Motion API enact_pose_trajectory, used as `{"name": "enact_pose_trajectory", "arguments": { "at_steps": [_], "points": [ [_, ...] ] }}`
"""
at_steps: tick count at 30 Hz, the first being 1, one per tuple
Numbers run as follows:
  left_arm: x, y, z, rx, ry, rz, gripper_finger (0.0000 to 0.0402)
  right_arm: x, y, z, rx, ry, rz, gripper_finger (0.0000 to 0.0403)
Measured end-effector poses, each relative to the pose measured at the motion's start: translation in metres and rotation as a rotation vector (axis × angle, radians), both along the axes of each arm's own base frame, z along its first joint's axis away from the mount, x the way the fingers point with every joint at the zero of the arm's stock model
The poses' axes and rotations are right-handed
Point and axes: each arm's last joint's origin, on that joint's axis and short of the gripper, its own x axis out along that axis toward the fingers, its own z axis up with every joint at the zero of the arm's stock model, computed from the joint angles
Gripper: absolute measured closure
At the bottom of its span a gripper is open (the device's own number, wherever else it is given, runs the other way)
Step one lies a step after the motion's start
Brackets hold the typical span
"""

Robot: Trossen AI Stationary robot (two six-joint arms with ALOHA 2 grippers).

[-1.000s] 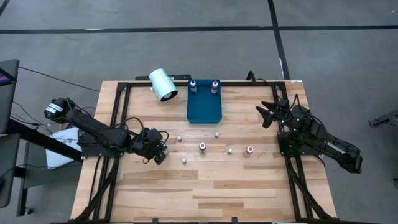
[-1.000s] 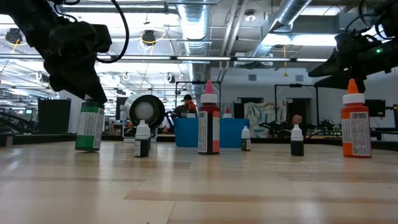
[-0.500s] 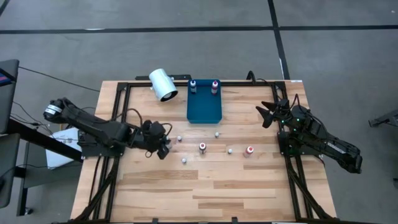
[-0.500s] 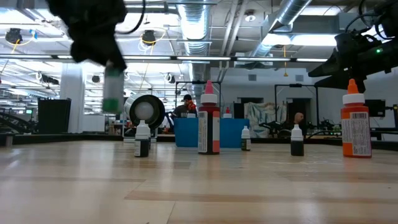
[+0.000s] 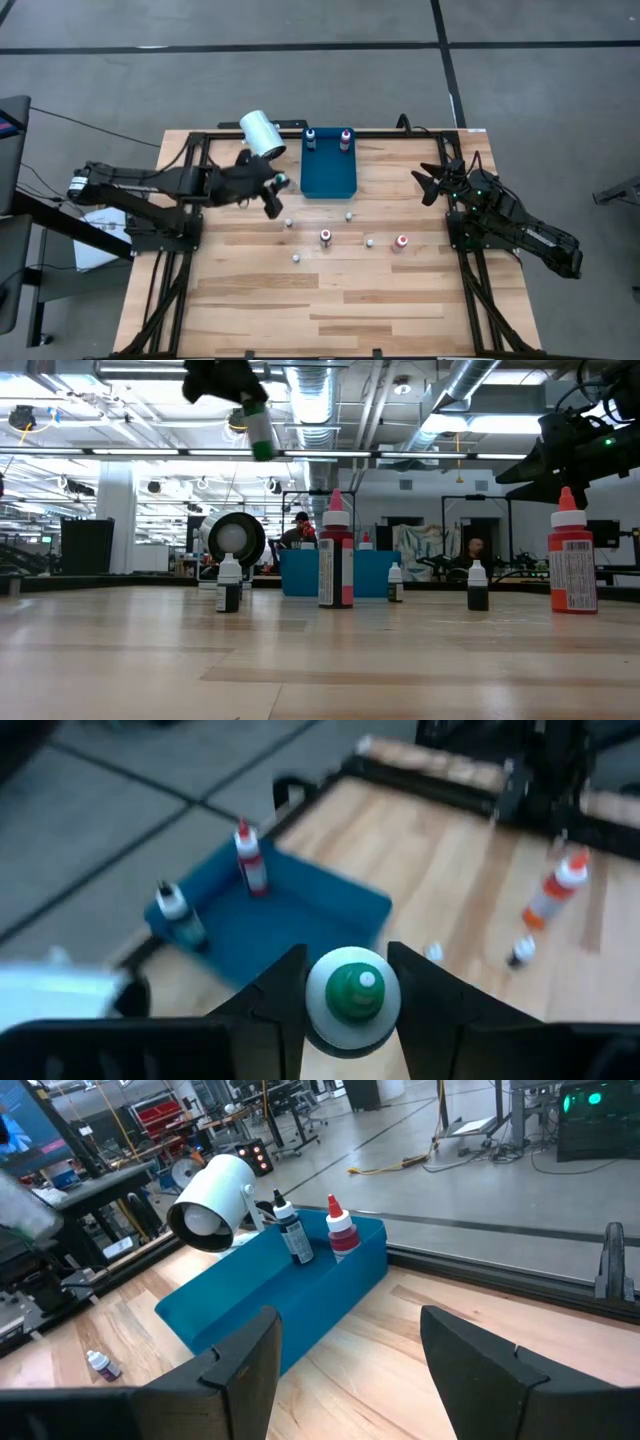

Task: Pick & Place food coloring
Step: Put the large green food coloring bottle into the blue bin

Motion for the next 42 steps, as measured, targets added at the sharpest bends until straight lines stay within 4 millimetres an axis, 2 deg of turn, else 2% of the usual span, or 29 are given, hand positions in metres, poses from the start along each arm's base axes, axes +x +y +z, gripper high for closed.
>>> {"name": "enact_pose_trajectory", "arguments": {
  "at_steps": [8, 17, 22, 30, 37, 42],
  "points": [
    [0.006, 0.034, 0.017, 0.100, -0.108, 0.015, 0.0295, 0.000, 0.000, 0.000, 0.000, 0.000, 0.000, 0.0178],
    [0.009, 0.064, 0.022, 0.131, -0.167, 0.030, 0.0295, 0.000, 0.000, 0.000, 0.000, 0.000, 0.000, 0.0178],
    [0.027, 0.081, 0.011, 0.147, -0.150, 0.010, 0.0295, 0.000, 0.000, 0.000, 0.001, 0.001, -0.001, 0.0178],
    [0.074, 0.114, 0.003, 0.191, 0.022, -0.037, 0.0295, 0.000, 0.000, 0.000, 0.003, 0.004, -0.001, 0.0178],
    [0.114, 0.152, 0.000, 0.235, 0.179, -0.067, 0.0295, 0.000, 0.000, 0.000, 0.003, 0.004, -0.001, 0.0178],
    [0.128, 0.180, -0.013, 0.211, 0.202, -0.088, 0.0295, 0.000, 0.000, 0.000, 0.003, 0.004, -0.001, 0.0178]
  ]
}}
